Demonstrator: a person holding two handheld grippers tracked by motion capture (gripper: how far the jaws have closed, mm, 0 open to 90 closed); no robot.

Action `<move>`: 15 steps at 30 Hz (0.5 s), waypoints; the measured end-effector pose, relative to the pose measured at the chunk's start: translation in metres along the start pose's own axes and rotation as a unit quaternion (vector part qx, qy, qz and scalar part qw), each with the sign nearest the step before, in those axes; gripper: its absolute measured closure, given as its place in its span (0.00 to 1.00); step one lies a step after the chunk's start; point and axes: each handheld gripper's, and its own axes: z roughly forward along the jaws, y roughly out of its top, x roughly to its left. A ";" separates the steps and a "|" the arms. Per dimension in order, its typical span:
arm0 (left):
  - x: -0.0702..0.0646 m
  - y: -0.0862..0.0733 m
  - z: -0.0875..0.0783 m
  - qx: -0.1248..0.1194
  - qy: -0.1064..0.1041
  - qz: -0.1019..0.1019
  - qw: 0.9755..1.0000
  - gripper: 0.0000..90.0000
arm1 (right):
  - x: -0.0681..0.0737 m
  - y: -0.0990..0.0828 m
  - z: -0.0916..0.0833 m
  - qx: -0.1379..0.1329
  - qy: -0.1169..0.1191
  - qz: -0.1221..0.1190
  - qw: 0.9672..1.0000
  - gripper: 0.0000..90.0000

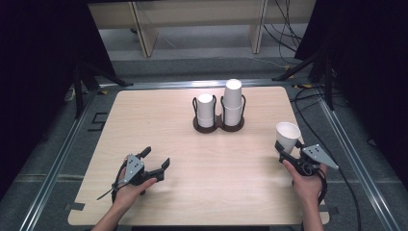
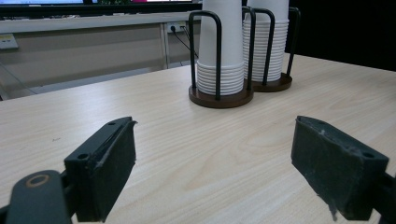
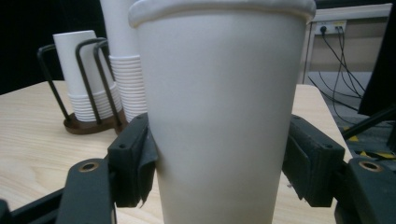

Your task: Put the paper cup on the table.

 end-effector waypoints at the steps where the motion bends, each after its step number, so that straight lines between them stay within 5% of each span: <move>1: 0.000 -0.001 0.002 -0.007 -0.005 0.001 1.000 0.15 | -0.002 -0.001 0.002 -0.002 0.004 -0.003 1.000 0.37; 2: 0.000 0.001 0.000 0.008 -0.001 0.003 1.000 0.15 | -0.002 -0.002 0.000 0.007 -0.008 0.001 1.000 0.36; 7: 0.000 0.001 0.003 0.004 -0.003 0.000 1.000 0.15 | -0.007 -0.006 0.003 0.008 -0.005 -0.010 1.000 0.36; 15: -0.001 0.004 0.005 0.004 -0.008 0.003 1.000 0.15 | -0.009 -0.004 0.004 0.080 -0.054 -0.013 0.995 0.37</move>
